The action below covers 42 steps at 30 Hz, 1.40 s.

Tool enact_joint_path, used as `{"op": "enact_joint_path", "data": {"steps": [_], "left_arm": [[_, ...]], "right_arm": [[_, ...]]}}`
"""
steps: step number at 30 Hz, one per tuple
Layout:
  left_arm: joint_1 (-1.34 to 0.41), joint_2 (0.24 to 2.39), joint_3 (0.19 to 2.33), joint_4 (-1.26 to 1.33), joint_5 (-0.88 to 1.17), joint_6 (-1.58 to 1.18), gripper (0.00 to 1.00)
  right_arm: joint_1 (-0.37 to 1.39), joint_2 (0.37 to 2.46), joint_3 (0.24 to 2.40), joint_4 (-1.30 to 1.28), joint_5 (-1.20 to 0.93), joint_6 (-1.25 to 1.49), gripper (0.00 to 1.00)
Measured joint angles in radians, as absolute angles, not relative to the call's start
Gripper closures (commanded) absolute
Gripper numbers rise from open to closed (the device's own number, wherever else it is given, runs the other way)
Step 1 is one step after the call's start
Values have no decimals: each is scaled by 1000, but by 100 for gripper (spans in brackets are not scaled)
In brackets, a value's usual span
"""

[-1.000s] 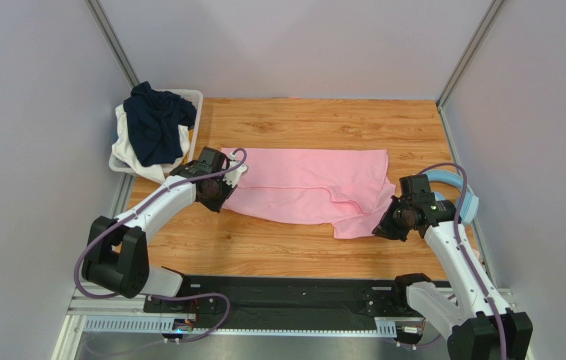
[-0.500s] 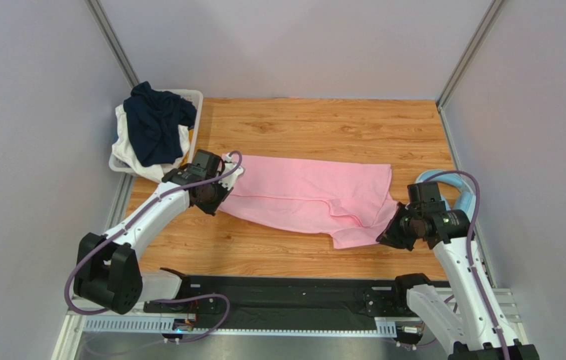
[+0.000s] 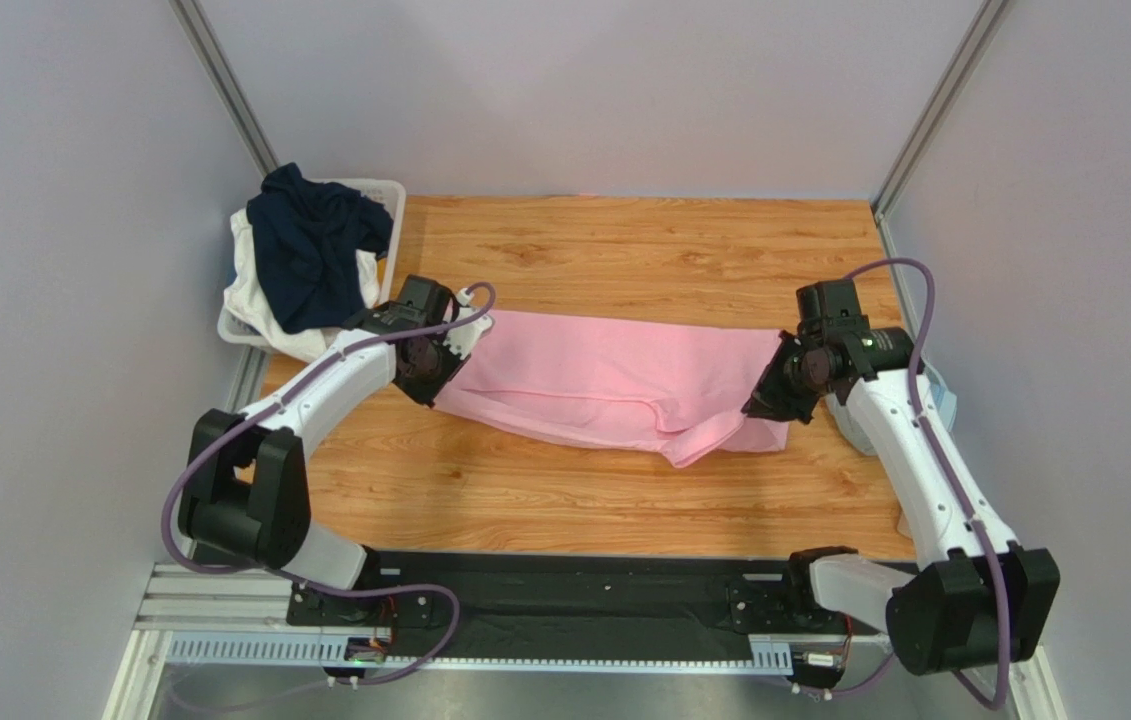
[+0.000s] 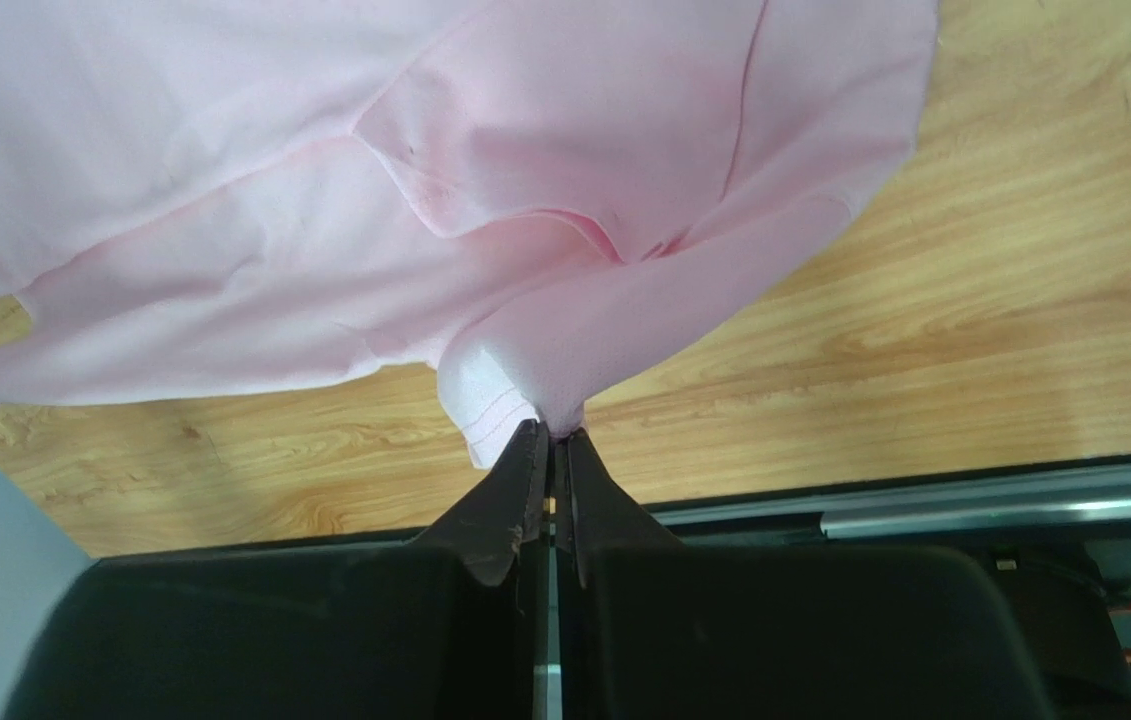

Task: Fold and stack the t-shirts
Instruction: Fold the other side of the tshirt into a rectangle

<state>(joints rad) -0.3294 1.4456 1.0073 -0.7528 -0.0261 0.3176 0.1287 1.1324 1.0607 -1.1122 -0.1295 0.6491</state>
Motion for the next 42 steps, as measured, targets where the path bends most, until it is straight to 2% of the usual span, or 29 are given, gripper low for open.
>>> {"op": "enact_joint_path", "data": {"steps": [11,28,31,32,34,35,37,39,42], "left_arm": [[-268,1714,1198,-696,-88,365,100],[-266,1948,1452,-685,-157,411,100],[-266,1984,1464,-676,-174,415,89],[-266,1997,1466,-672,-182,418,74],[-266,2019,1468,-667,-200,424,58],[-266,2029,1468,-666,-212,427,41],[-266,2041,1468,-661,-244,435,31],[-266,2038,1468,-650,-273,439,22],[-266,2030,1468,-638,-302,445,18]], "right_arm": [[129,1399,1227,-1019,-103,624,100],[106,1697,1397,-958,-72,593,100],[94,1745,1421,-953,-62,589,100],[90,1764,1435,-953,-60,587,100],[81,1801,1462,-948,-55,586,100],[78,1824,1483,-950,-52,586,100],[73,1872,1523,-946,-49,587,100],[69,1926,1569,-944,-47,587,91],[68,2004,1645,-958,-43,585,72]]}}
